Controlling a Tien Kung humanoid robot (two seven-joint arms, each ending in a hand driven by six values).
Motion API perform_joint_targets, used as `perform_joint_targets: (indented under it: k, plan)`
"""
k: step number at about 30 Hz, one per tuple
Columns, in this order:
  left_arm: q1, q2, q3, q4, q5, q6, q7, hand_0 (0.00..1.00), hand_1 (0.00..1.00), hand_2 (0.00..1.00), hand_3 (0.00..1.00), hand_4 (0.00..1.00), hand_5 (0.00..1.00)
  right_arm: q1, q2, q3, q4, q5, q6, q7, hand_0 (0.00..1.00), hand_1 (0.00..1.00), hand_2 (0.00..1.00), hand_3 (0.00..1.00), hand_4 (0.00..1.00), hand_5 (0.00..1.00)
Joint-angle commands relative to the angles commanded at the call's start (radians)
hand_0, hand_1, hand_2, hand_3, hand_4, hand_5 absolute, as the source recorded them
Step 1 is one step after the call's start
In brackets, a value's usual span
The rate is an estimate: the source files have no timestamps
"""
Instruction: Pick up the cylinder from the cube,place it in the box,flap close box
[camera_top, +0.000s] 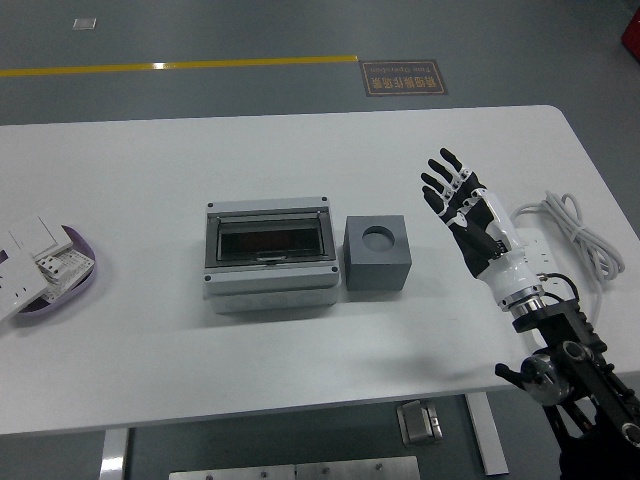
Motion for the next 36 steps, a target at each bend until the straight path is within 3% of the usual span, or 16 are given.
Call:
perform_joint_targets:
  k: [4,5,10,11,16,17,36]
  plan:
    - [0.0,-0.002,-0.004,-0.001,0.002,0.0,0.002,0.599,0.584,0.556,0.596,0.658,0.204,0.005,0.002,-0.006,0.006,0.057,0.033,-0.008,0.998,0.976,0.994,0.998,0.998,0.601]
    - [0.0,-0.002,-0.005,-0.002,0.004,0.0,0.003,0.599,0.584,0.556,0.596,0.658,0.204,0.006,0.003,-0.009,0.007,0.077,0.044,-0.011,0.998,0.986,0.998,0.998,0.998,0.669]
    - [0.003,-0.001,-0.016,-0.006,0.011,0.002,0.01,0.599,0.584,0.556,0.596,0.658,0.204,0.008,0.004,-0.017,0.008,0.139,0.078,-0.022,0.998,0.986,0.998,0.998,0.998,0.669]
    - [0.003,-0.001,-0.019,-0.007,0.014,0.002,0.012,0.599,0.584,0.556,0.596,0.658,0.202,0.008,0.004,-0.017,0.008,0.143,0.081,-0.024,0.998,0.998,0.998,0.998,0.998,0.956]
    - [0.004,-0.001,-0.027,-0.009,0.019,0.004,0.017,0.599,0.584,0.556,0.596,0.658,0.202,0.007,0.004,-0.017,0.006,0.148,0.083,-0.028,0.998,0.998,0.998,0.998,0.998,0.956]
    - [0.004,0.0,-0.028,-0.01,0.02,0.004,0.018,0.599,0.584,0.556,0.595,0.657,0.201,0.007,0.003,-0.017,0.006,0.147,0.082,-0.028,0.998,0.998,0.998,0.998,0.998,0.998]
    - [0.008,0.02,-0.031,-0.013,0.018,0.006,0.014,0.599,0.584,0.556,0.596,0.657,0.201,0.011,-0.007,-0.006,-0.016,0.138,0.062,-0.032,0.998,0.998,0.998,0.998,0.998,0.998]
